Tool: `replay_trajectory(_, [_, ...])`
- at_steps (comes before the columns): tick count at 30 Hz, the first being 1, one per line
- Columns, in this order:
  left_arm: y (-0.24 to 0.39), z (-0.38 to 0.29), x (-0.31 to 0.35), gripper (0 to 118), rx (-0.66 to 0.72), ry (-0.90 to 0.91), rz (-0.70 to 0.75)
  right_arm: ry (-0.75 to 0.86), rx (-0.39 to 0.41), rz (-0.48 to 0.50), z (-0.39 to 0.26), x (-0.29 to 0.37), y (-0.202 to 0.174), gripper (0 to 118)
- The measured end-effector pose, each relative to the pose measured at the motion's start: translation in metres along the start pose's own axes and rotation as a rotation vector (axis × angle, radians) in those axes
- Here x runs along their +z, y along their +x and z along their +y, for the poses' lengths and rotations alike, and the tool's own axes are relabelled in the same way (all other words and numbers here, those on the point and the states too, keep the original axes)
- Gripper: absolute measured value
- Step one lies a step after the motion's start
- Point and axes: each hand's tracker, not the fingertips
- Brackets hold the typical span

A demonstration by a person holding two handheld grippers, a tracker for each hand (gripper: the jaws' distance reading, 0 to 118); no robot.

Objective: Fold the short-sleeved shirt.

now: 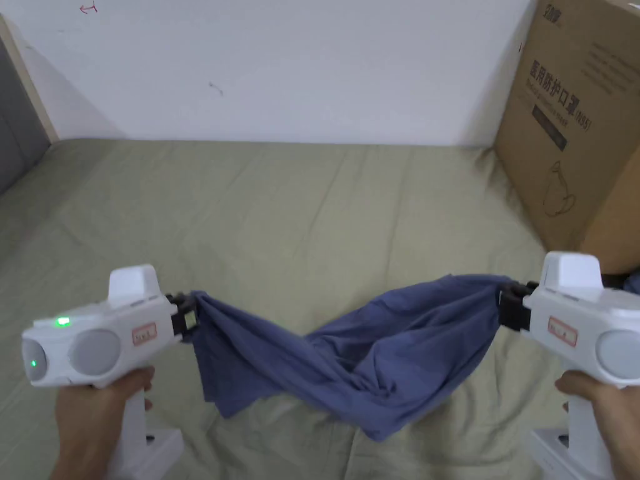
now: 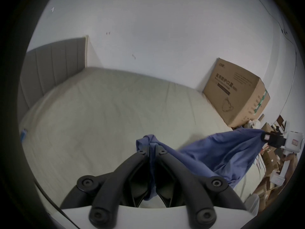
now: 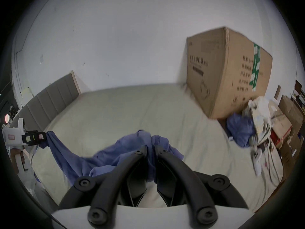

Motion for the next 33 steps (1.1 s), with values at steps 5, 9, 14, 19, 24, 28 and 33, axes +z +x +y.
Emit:
replay_trajectory(5, [-0.009, 0.077, -0.003, 3, -0.036, 0.1, 0.056, 0.086, 0.031, -0.016, 0.065, -0.004, -0.003, 6])
replay_trajectory(9, [-0.005, 0.131, -0.002, 3, -0.085, 0.177, 0.105, 0.15, 0.056, -0.031, 0.114, -0.02, -0.003, 6])
replay_trajectory(14, [0.004, 0.192, -0.003, 3, -0.136, 0.249, 0.139, 0.213, 0.081, -0.061, 0.166, -0.034, -0.005, 6])
replay_trajectory(19, [0.009, 0.244, -0.01, 3, -0.161, 0.304, 0.171, 0.254, 0.123, -0.106, 0.205, -0.043, -0.008, 6])
replay_trajectory(24, [0.009, 0.277, -0.027, 3, -0.184, 0.333, 0.199, 0.264, 0.124, -0.126, 0.217, -0.058, -0.009, 6])
replay_trajectory(28, [0.003, 0.271, -0.051, 3, -0.192, 0.312, 0.238, 0.231, 0.107, -0.13, 0.201, -0.082, -0.007, 6])
replay_trajectory(33, [-0.021, 0.225, -0.083, 3, -0.136, 0.227, 0.235, 0.151, 0.042, -0.113, 0.154, -0.11, -0.004, 6])
